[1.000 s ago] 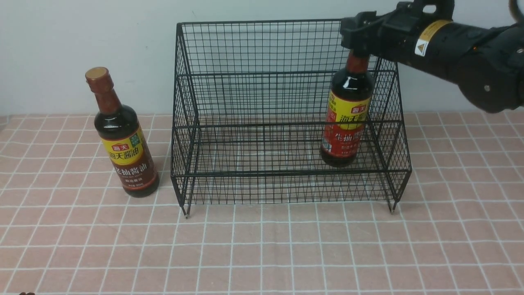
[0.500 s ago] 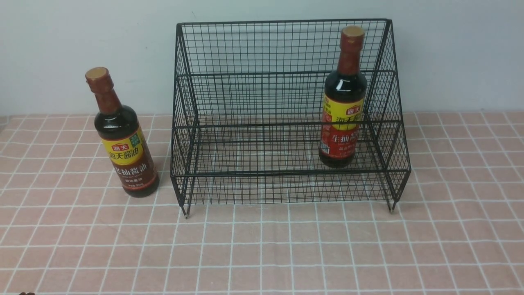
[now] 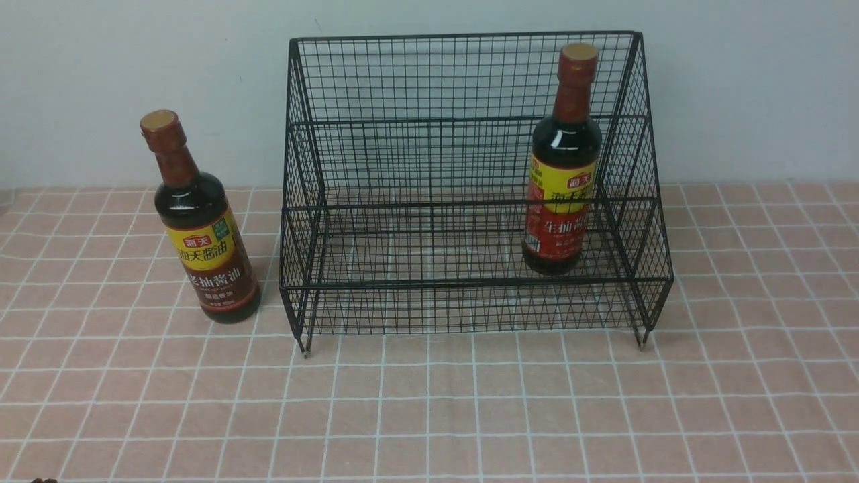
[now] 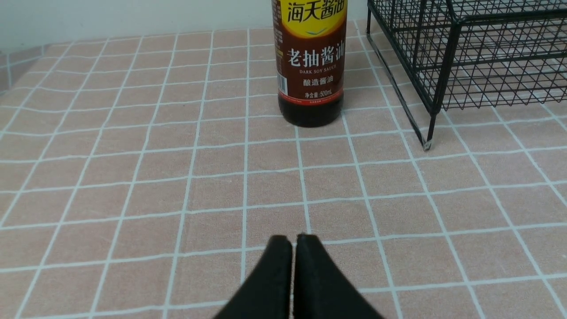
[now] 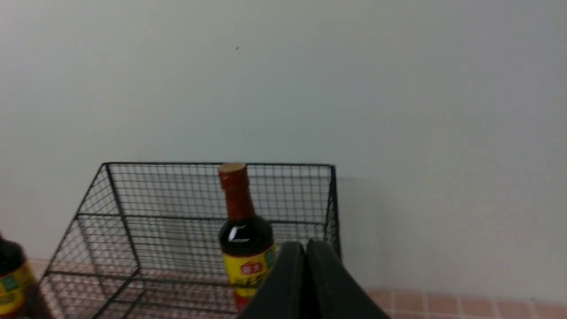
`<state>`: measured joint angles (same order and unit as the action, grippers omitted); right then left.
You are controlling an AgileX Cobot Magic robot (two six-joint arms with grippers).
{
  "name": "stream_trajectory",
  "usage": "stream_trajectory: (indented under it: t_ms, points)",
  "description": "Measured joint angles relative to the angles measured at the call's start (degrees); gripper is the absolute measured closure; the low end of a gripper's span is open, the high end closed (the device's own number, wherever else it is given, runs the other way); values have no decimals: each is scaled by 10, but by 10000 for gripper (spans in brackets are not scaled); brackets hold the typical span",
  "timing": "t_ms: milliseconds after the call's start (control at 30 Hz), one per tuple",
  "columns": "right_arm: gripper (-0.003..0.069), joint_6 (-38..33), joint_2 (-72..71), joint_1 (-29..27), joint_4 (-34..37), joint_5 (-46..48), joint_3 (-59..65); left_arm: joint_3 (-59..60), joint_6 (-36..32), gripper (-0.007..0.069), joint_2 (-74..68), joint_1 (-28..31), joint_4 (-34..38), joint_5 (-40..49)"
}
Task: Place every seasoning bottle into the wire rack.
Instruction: Use the left arm to grab the condiment bottle closest to it
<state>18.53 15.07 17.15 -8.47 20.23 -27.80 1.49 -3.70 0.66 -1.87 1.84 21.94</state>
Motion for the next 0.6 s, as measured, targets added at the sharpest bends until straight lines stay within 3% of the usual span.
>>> stream_trajectory:
  t_ms: [300, 600]
  points:
    - [671, -138, -138, 0, 195, -131, 183, 0, 0, 631, 0, 0, 0, 0]
    - [671, -148, -142, 0, 212, -119, 189, 0, 0, 631, 0, 0, 0, 0]
